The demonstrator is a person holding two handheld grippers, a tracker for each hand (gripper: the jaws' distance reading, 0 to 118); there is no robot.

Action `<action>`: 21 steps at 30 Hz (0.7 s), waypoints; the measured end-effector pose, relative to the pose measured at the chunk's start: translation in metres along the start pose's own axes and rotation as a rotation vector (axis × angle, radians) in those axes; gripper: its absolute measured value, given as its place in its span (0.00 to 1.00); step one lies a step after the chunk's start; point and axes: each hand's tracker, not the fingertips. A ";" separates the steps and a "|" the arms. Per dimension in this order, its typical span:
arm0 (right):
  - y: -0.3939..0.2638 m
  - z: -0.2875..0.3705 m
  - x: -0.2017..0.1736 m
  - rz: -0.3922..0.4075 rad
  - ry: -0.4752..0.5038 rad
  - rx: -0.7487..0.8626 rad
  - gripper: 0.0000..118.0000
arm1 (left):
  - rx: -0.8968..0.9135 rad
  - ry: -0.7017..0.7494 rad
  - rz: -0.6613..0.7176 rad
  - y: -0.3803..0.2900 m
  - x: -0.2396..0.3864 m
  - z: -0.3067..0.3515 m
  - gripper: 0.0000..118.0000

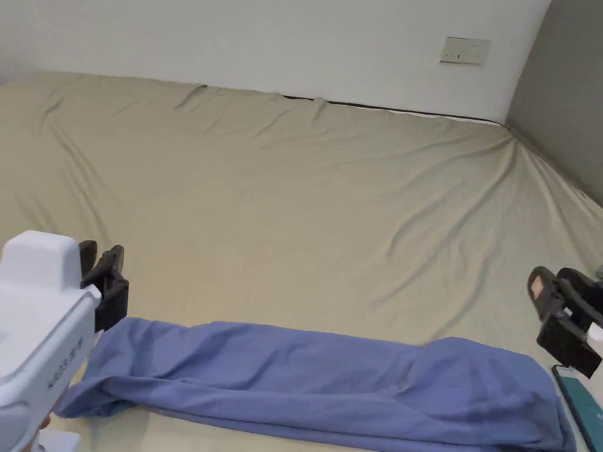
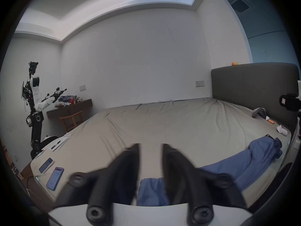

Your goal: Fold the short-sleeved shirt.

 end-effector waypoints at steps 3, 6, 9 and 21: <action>-0.008 -0.005 -0.005 -0.042 0.015 -0.038 0.03 | -0.081 -0.082 0.048 -0.007 -0.001 -0.008 0.00; -0.017 -0.010 -0.014 -0.032 0.040 -0.100 0.03 | -0.116 -0.088 0.032 -0.012 -0.009 -0.014 0.00; -0.021 -0.014 -0.012 -0.035 0.049 -0.134 0.03 | -0.199 -0.153 0.105 -0.018 -0.040 -0.023 0.00; -0.048 -0.033 -0.038 -0.018 0.031 -0.293 0.03 | -0.571 -0.524 0.747 -0.116 -0.198 -0.095 0.89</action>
